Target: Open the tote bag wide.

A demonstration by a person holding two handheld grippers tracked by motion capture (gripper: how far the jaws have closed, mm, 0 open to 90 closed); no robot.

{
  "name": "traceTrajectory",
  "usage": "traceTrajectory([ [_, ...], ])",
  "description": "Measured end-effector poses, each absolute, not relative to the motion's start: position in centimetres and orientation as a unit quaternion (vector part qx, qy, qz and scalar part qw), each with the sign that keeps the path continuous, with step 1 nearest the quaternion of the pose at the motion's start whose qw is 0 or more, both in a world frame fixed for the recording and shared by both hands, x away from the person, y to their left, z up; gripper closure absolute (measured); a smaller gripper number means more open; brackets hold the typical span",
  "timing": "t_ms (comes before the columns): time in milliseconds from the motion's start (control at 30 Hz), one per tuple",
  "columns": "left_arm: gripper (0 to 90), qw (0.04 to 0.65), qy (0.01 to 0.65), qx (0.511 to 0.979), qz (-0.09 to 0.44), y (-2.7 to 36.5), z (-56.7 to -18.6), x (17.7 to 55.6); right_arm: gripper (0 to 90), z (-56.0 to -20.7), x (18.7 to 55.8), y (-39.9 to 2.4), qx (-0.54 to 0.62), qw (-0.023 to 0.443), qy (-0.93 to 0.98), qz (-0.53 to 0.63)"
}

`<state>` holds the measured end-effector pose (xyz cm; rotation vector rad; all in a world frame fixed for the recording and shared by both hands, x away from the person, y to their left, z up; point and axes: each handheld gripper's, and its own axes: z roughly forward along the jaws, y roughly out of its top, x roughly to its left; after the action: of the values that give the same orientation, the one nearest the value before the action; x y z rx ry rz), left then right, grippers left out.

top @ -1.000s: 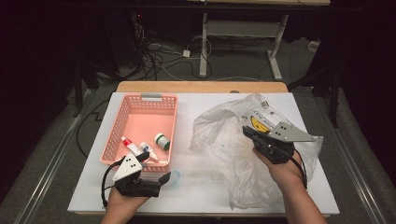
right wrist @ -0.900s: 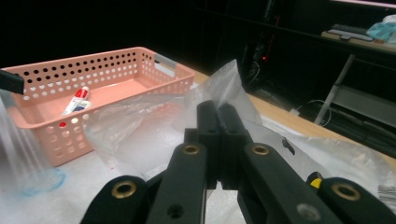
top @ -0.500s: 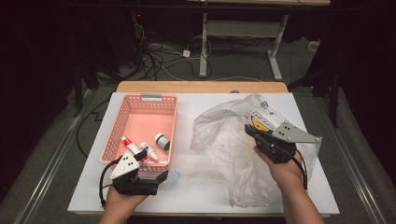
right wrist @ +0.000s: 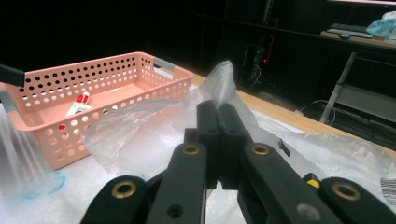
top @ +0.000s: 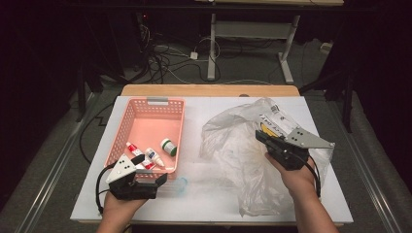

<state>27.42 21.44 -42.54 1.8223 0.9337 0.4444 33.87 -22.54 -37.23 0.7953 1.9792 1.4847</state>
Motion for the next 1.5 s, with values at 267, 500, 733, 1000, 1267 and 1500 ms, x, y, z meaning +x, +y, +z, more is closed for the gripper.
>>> traceTrajectory([
  [267, 0.4, 0.495, 0.408, 0.742, 0.193, 23.5, -42.4, 28.0, 90.0, -37.4, 33.9, -22.5, 0.294, 0.266, 0.736, 0.549],
  [500, 0.4, 0.487, 0.43, 0.734, 0.199, 25.3, -42.6, 28.4, 90.0, -37.4, 33.9, -22.6, 0.296, 0.264, 0.734, 0.551],
  [733, 0.4, 0.483, 0.442, 0.728, 0.202, 26.3, -42.7, 28.7, 90.0, -37.4, 33.9, -22.7, 0.296, 0.265, 0.734, 0.551],
  [1000, 0.7, 0.483, 0.446, 0.726, 0.2, 26.7, -42.7, 28.9, 90.0, -37.4, 33.8, -22.7, 0.296, 0.264, 0.734, 0.551],
  [1267, 27.3, 0.489, 0.453, 0.722, 0.186, 27.5, -42.0, 29.7, 90.0, -37.2, 33.8, -22.9, 0.296, 0.265, 0.731, 0.554],
  [1500, 47.5, 0.441, 0.504, 0.721, 0.179, 27.9, -40.9, 32.0, 90.0, -37.2, 33.8, -23.0, 0.297, 0.262, 0.73, 0.556],
])
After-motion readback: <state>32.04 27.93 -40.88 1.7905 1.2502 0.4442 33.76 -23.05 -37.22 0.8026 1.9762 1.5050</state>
